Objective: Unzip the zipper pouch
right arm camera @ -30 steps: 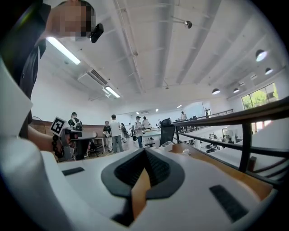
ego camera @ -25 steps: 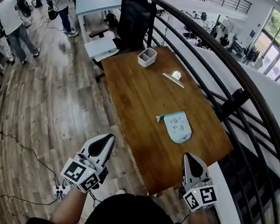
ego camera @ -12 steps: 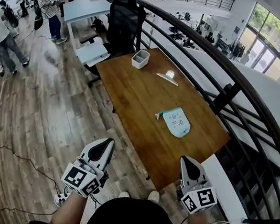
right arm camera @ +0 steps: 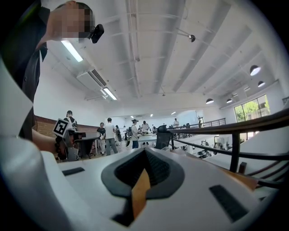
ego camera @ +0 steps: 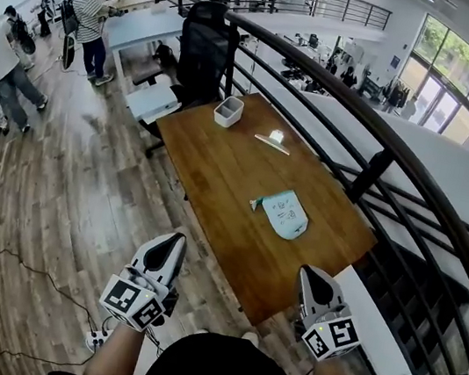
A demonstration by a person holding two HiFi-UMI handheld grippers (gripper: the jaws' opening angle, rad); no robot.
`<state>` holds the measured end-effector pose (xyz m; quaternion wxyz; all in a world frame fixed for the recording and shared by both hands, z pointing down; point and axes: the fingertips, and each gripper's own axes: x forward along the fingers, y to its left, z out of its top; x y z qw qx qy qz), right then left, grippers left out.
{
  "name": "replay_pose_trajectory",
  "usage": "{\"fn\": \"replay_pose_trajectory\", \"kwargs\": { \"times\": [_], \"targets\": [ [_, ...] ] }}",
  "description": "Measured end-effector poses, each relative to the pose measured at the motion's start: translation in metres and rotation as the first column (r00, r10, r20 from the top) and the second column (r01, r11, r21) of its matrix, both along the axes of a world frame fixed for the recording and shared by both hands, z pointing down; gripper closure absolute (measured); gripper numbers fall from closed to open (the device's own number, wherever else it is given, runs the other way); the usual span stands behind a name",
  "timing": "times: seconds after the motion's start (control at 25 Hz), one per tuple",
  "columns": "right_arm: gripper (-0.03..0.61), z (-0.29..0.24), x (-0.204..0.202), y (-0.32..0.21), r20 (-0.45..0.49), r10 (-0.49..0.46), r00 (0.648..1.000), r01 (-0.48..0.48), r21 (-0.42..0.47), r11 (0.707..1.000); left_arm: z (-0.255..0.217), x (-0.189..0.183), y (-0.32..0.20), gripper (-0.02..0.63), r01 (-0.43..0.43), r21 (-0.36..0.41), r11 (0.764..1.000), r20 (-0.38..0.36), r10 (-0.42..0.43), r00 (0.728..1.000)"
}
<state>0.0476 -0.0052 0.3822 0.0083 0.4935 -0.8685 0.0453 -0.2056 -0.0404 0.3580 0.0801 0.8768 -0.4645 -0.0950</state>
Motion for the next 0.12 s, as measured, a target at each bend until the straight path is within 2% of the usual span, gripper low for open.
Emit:
{"fn": "replay_pose_trajectory", "kwargs": {
  "times": [0.12],
  "targets": [
    [0.584,0.004,0.019,0.011,0.003,-0.002,1.0,0.002,-0.012,1.0,0.0,0.017,0.013,0.598,0.001,0.0,1.0,-0.002,-0.001,1.0]
  ]
}}
